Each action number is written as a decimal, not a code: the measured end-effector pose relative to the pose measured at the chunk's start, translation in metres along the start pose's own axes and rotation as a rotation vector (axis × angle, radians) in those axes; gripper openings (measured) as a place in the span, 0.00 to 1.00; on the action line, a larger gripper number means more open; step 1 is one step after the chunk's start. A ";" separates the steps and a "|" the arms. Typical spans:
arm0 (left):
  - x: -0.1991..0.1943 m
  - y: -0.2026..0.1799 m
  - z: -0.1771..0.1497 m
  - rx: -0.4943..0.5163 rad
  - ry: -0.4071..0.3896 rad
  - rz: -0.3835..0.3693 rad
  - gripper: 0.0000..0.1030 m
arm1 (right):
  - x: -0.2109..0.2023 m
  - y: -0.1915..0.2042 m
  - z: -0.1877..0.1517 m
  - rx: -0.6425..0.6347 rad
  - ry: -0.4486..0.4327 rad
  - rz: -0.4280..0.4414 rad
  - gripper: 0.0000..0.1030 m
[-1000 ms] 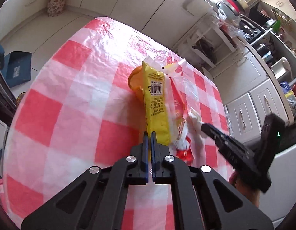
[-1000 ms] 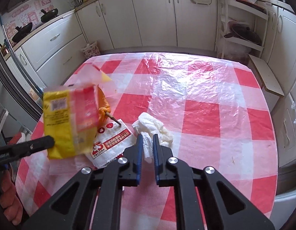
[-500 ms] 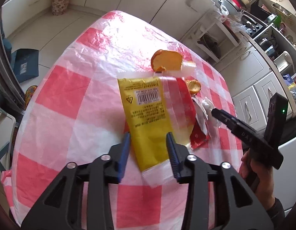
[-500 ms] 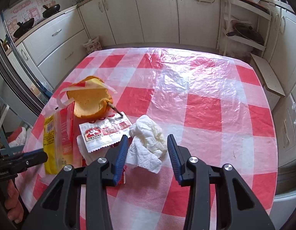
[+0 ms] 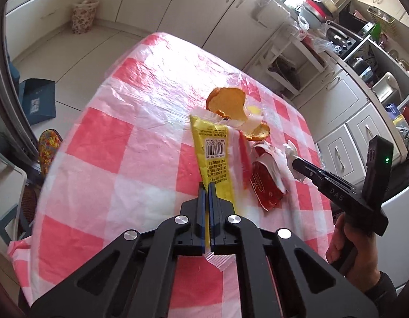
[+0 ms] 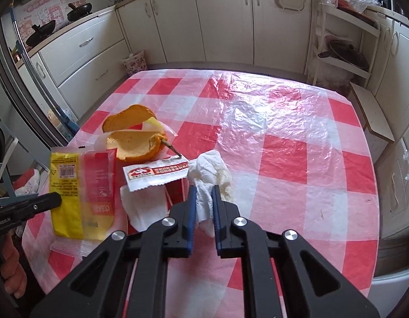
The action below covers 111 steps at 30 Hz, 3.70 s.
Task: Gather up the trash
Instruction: 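Carry the wrapper and tissue over the yellow bucket and open both grippers, then move both grippers back over the checked table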
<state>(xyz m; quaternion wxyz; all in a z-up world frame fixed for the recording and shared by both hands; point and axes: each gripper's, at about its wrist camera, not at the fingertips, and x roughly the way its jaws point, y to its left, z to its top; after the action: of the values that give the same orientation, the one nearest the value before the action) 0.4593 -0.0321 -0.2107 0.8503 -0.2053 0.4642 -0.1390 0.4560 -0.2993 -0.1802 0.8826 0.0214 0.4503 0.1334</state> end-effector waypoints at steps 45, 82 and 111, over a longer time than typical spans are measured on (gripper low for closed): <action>-0.209 -0.061 -0.240 0.353 0.037 -0.020 0.02 | -0.156 0.131 -0.271 0.087 0.100 0.275 0.12; -0.148 -0.032 -0.301 0.286 0.393 0.033 0.48 | -0.111 0.107 -0.302 0.198 0.325 0.139 0.58; -0.050 -0.036 0.010 0.142 -0.063 0.173 0.71 | -0.024 0.067 -0.038 -0.002 -0.064 0.066 0.77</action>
<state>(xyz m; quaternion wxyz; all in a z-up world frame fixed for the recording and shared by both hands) 0.4390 -0.0396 -0.1522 0.8857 -0.1080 0.4422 -0.0912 0.3979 -0.2444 -0.1731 0.8917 0.0394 0.4207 0.1622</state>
